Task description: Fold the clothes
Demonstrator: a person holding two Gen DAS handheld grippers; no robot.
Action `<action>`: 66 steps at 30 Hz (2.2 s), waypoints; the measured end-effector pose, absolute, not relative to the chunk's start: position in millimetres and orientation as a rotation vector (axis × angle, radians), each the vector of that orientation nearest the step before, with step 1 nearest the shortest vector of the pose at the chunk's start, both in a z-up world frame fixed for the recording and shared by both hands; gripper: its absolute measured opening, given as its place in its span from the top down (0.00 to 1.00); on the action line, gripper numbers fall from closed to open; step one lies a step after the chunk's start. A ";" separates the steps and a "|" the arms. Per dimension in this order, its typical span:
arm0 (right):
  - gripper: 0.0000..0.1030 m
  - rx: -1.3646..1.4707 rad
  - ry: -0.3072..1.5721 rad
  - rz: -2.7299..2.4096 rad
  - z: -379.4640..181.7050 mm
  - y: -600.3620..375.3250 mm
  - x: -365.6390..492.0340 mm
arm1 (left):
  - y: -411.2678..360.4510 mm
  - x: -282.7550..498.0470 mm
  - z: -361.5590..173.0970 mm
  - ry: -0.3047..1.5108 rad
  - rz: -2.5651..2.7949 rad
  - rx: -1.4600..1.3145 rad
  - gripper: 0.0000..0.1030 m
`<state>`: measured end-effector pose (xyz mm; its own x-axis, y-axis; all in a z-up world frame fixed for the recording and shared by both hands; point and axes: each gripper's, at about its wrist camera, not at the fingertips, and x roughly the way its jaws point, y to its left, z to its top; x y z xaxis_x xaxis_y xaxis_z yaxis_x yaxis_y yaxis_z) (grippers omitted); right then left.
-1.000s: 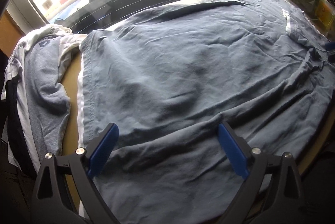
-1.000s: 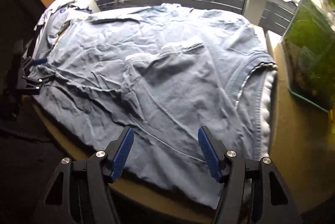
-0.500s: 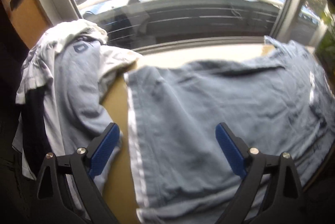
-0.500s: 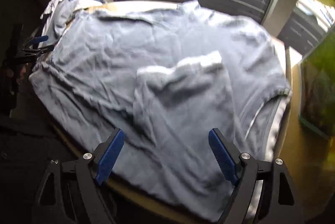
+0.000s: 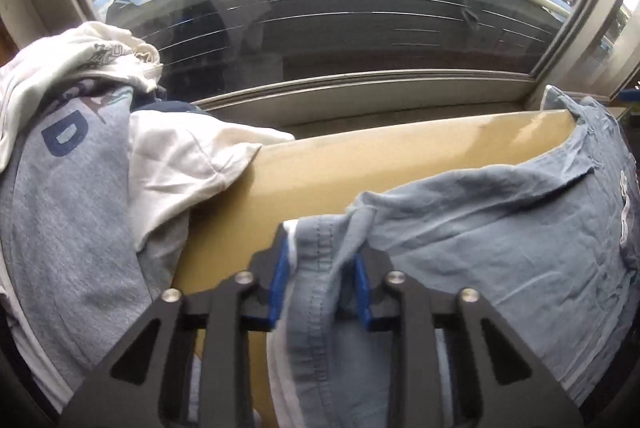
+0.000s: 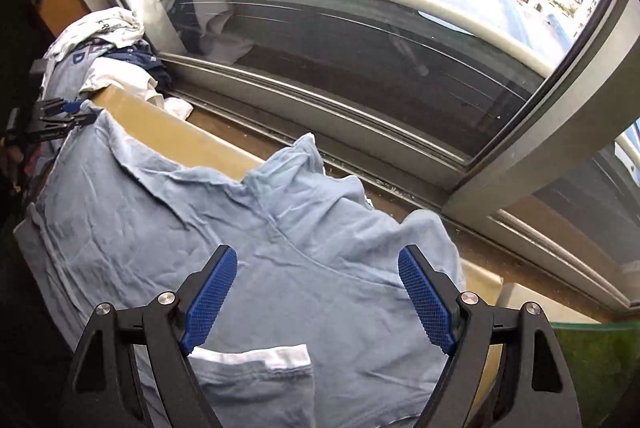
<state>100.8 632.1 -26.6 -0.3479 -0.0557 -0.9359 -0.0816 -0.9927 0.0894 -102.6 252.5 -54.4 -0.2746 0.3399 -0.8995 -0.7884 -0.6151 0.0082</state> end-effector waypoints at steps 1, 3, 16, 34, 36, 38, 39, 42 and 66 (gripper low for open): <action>0.18 -1.807 0.207 2.561 -29.0 635.4 92.6 | 256.7 -93.5 -53.4 0.657 1.973 -1.196 0.85; 0.18 -1.857 0.225 2.560 -34.8 638.7 75.6 | 264.2 -84.5 -53.6 0.715 1.969 -1.171 0.92; 0.17 -2.089 0.271 2.466 -102.4 614.0 -6.1 | 259.7 -75.7 -53.9 0.734 1.988 -1.181 0.92; 0.95 -1.348 0.440 2.634 -3.5 590.9 96.6 | 258.9 -51.1 -7.7 0.652 1.981 -1.025 0.92; 0.95 -1.262 0.446 2.616 7.5 572.4 137.3 | 248.4 -32.9 5.8 0.665 1.975 -0.975 0.92; 0.95 -1.197 0.466 2.584 12.1 548.9 182.9 | 232.3 -10.2 12.8 0.671 1.963 -0.943 0.92; 0.95 -1.177 0.487 2.563 9.8 533.5 208.7 | 223.6 0.8 13.6 0.675 1.956 -0.940 0.92; 0.95 -1.178 0.533 2.470 -9.3 483.4 280.0 | 199.4 31.1 4.3 0.682 1.934 -0.983 0.92; 0.38 -1.741 0.291 2.647 -16.8 543.6 208.4 | 153.0 22.9 -35.4 0.589 2.123 -1.226 0.73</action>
<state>208.4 543.6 -16.8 -0.4005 -0.1332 -0.9066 -0.0670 -0.9825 0.1740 22.9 153.0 -35.4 -0.3850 0.2833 -0.8784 -0.6951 -0.7151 0.0740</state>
